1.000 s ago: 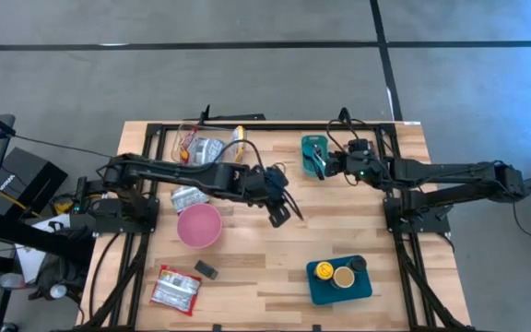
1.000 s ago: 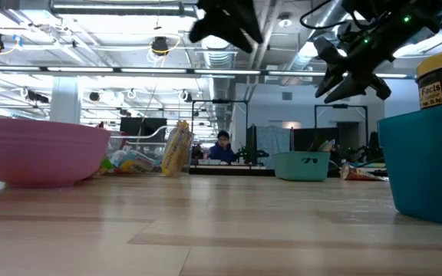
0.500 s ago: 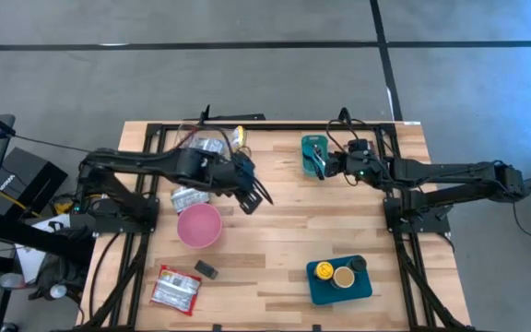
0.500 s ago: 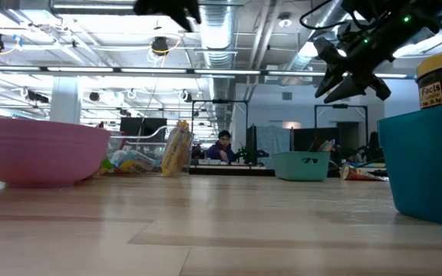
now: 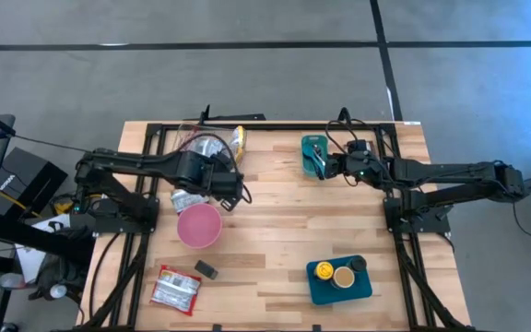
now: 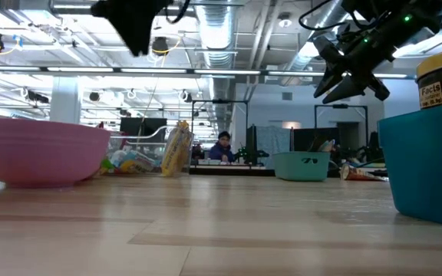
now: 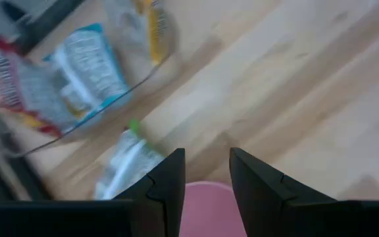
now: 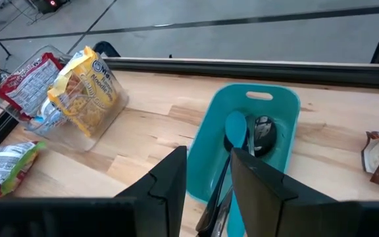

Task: Pick & Place Food Item
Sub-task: Put the green noodle pack into the transparent bin

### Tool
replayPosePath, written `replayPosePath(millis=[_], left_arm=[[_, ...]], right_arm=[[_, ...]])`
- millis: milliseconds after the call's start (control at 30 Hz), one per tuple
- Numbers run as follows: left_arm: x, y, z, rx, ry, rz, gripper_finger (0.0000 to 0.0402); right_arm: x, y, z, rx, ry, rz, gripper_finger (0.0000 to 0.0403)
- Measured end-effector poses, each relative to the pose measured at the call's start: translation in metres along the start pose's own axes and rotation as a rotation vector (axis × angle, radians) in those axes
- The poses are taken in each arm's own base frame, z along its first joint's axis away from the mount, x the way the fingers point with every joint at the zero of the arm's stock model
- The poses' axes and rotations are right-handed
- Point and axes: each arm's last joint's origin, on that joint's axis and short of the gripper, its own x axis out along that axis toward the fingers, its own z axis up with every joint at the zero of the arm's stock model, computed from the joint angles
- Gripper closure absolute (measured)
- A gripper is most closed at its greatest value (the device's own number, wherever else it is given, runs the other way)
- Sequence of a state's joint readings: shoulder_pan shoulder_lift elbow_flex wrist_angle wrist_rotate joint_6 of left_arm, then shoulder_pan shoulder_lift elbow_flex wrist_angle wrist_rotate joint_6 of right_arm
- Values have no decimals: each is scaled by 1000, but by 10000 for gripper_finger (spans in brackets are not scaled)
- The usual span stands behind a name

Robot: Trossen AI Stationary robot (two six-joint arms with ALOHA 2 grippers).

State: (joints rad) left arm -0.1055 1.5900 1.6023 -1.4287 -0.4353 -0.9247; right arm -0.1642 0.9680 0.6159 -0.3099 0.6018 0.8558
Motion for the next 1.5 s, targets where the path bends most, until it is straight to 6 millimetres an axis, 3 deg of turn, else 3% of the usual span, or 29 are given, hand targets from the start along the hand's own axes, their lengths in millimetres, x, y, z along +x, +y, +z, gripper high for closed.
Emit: replayPosePath(millis=[400,800,1233,1500], left_arm=[[59,4,-33,-169,97,180,289],[109,17,-38,-297,130,203,289],[129,31,-38,-356,209,215,284],[137,30,-44,-356,217,195,228]], right_arm=[[0,0,0,2,0,5,290],[0,0,0,3,0,5,290],[0,0,0,2,0,5,290],[0,0,0,3,0,5,290]])
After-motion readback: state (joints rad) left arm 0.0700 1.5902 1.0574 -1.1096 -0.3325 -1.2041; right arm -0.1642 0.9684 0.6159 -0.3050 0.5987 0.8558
